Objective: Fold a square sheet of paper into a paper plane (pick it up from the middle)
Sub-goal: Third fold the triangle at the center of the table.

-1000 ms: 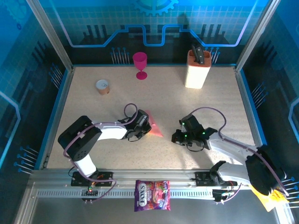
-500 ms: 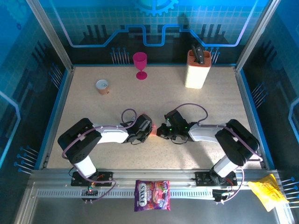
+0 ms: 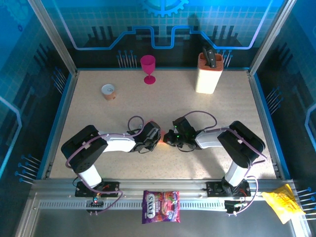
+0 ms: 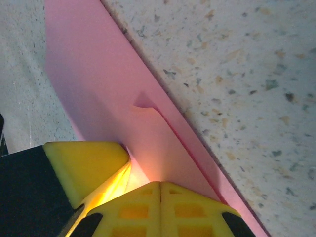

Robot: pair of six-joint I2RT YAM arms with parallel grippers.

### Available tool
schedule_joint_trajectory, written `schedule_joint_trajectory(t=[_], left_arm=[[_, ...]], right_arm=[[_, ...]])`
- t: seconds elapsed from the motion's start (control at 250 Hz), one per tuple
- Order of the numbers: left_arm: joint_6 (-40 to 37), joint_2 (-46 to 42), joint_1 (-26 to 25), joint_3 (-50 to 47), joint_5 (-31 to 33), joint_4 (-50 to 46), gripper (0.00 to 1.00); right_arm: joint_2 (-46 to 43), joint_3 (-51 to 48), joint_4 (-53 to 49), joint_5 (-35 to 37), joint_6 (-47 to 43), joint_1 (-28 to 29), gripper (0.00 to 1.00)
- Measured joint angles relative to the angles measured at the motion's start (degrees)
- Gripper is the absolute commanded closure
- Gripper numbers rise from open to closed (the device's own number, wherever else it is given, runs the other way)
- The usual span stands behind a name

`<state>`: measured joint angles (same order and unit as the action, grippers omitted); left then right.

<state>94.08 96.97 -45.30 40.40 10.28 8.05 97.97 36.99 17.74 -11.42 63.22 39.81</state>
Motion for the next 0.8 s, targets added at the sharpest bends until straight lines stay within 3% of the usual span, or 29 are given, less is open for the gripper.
schedule_joint_trajectory(t=[0.395,0.803], left_arm=[[1.99,0.85,-0.46,-1.14,-0.42,4.46,1.00],[2.03,1.22,-0.55,-1.20,-0.90,5.81,1.00]], right_arm=[[-6.97,-5.53,-3.96,2.19,1.95,-3.56,1.00],[-14.36,-7.15,-16.11,2.69,0.83,-11.26,1.00]])
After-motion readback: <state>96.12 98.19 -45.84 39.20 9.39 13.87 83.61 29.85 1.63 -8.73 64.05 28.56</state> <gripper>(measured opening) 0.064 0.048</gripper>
